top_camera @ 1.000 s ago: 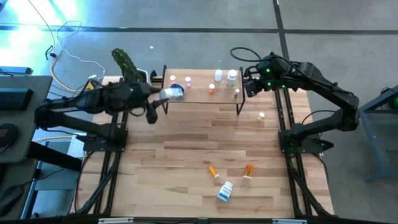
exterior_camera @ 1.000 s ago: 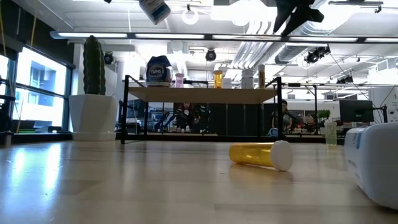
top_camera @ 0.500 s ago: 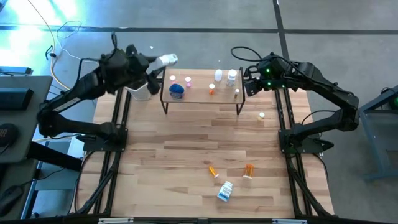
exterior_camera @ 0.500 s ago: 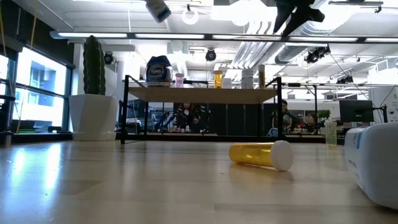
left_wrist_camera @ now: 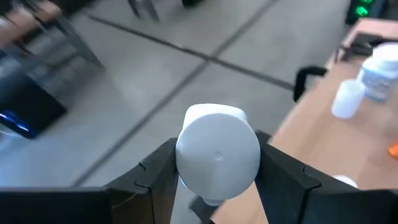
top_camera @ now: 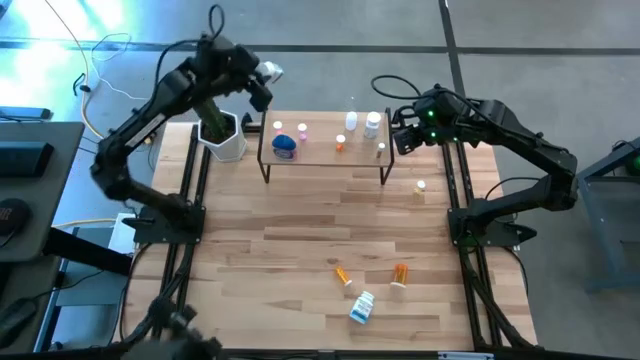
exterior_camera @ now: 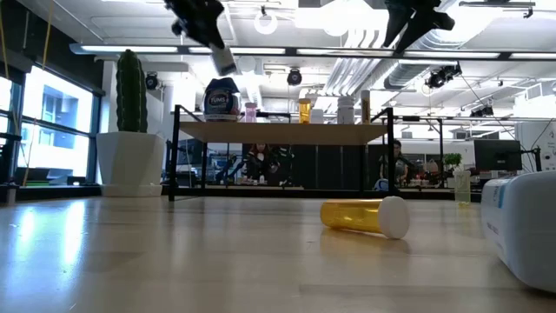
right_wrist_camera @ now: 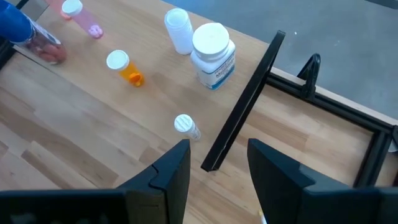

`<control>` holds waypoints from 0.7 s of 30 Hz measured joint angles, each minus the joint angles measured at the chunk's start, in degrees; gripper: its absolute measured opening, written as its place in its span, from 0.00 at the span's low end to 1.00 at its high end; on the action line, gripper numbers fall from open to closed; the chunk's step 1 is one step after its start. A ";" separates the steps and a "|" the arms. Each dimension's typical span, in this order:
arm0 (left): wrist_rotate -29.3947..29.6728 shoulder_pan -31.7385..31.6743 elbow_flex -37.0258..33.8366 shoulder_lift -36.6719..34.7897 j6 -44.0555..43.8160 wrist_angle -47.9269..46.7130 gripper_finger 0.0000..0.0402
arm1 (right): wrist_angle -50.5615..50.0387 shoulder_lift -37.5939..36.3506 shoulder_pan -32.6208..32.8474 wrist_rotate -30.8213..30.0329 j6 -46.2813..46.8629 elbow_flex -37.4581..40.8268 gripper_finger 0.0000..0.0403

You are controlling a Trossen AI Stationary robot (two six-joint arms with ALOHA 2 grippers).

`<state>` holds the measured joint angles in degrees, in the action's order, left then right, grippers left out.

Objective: Pick and place medicine bottles onto shelf by color
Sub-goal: Put the white large pill bottle on the shelf

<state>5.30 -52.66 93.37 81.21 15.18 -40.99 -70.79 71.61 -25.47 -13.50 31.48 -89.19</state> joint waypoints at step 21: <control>-10.27 -3.57 10.87 17.10 2.45 -19.05 0.42 | -1.77 0.00 0.02 -0.04 0.00 0.00 0.38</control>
<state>-4.97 -56.23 104.25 98.30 17.63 -60.05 -72.57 71.61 -25.45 -13.54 31.48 -89.19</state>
